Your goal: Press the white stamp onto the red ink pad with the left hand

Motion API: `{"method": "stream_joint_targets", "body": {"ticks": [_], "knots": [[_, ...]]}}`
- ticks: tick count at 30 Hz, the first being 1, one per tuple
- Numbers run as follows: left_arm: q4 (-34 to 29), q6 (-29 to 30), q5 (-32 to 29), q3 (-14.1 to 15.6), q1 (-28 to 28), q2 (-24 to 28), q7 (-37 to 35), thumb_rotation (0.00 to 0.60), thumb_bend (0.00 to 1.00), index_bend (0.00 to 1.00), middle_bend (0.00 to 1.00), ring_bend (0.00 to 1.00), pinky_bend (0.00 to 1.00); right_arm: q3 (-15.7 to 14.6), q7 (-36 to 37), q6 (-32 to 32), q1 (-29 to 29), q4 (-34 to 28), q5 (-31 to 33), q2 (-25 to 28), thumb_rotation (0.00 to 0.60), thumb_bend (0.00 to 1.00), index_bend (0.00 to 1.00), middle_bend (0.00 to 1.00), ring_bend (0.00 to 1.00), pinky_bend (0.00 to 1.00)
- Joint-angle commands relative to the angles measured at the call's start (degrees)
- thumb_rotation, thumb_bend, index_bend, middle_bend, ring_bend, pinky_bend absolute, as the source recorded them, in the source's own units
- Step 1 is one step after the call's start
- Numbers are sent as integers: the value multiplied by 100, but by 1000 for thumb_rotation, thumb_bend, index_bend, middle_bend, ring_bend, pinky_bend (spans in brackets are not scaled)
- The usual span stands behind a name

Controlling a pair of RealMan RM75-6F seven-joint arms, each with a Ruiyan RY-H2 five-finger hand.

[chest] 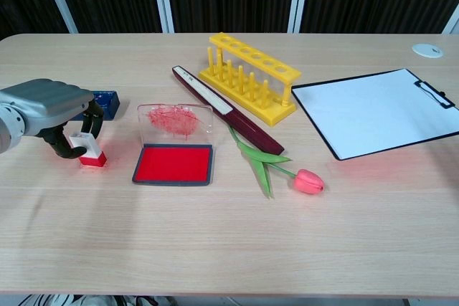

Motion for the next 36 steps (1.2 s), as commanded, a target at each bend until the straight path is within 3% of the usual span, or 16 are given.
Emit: {"method": "stream_joint_targets", "body": {"ticks": [1,20,24,36], "knots": [[3,-4,-3,4,1,-4,-5,600,304,491,458,197,258,0,0,1,-1,-1,0,0,600,261,101,0,0,192],[56,-23,-25,20,-3,-29,-12,600,307,502,468,202,258,-4,9,3,-2,-1,-9,0,600,262,101,0,0,192],[66,-21,-15,29,1,-38,-18,600,348,530,493,225,265,-2,14,11,-3,0,-12,-1,600,262,100,0,0,192],[120,145,219,31,69,-60,-154,600,447,660,638,382,423,-2,24,27,-5,12,-30,-7,600,263,101,0,0,192]]}}
